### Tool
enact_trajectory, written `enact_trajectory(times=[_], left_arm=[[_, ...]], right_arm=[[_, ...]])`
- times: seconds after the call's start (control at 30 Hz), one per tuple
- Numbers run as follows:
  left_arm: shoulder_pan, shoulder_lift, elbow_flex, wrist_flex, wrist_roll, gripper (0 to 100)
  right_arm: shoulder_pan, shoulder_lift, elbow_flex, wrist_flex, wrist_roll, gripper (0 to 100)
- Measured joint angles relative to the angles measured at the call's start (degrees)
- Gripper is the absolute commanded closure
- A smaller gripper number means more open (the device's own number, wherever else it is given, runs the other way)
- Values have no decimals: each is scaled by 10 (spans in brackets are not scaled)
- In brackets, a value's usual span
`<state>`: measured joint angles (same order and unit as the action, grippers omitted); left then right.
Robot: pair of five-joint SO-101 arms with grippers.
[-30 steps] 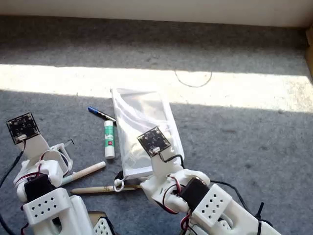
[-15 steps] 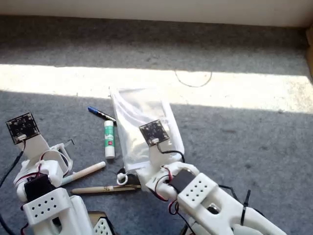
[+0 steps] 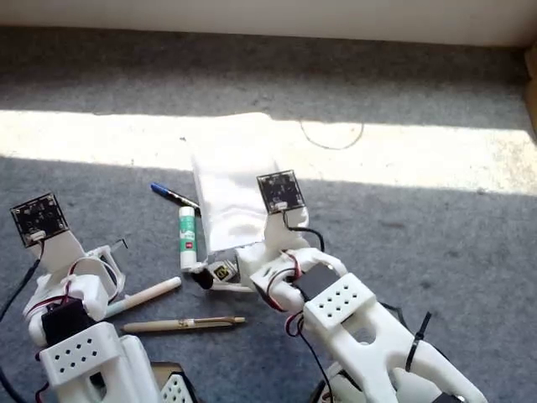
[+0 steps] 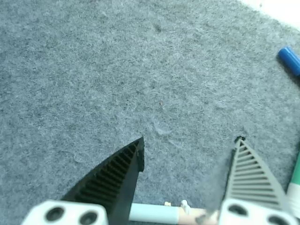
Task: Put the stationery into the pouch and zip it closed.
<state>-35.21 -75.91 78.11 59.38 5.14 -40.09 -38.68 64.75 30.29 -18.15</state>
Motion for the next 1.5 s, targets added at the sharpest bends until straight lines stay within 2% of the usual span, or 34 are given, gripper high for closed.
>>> enact_trajectory(times=[0.17,0.33,0.5,0.63,0.77,0.87,1.03,1.3,1.5], left_arm=[[0,0,0,0,0,719],[0,0,0,0,0,719],[-14,0,0,0,0,719],[-28,0,0,0,0,719],[-31,0,0,0,0,718],[-31,0,0,0,0,718],[-31,0,0,0,0,716],[-31,0,0,0,0,716],[-31,0,0,0,0,716]], right_arm=[[2,1,-1,-108,3,993],[11,-1,-1,-123,84,993],[11,-73,-1,-33,172,993],[11,-147,-1,66,201,982],[9,-187,-1,142,207,855],[-25,-186,-1,170,209,789],[-80,-120,-1,171,242,788],[-84,40,-1,121,302,786],[-84,62,-4,109,312,786]])
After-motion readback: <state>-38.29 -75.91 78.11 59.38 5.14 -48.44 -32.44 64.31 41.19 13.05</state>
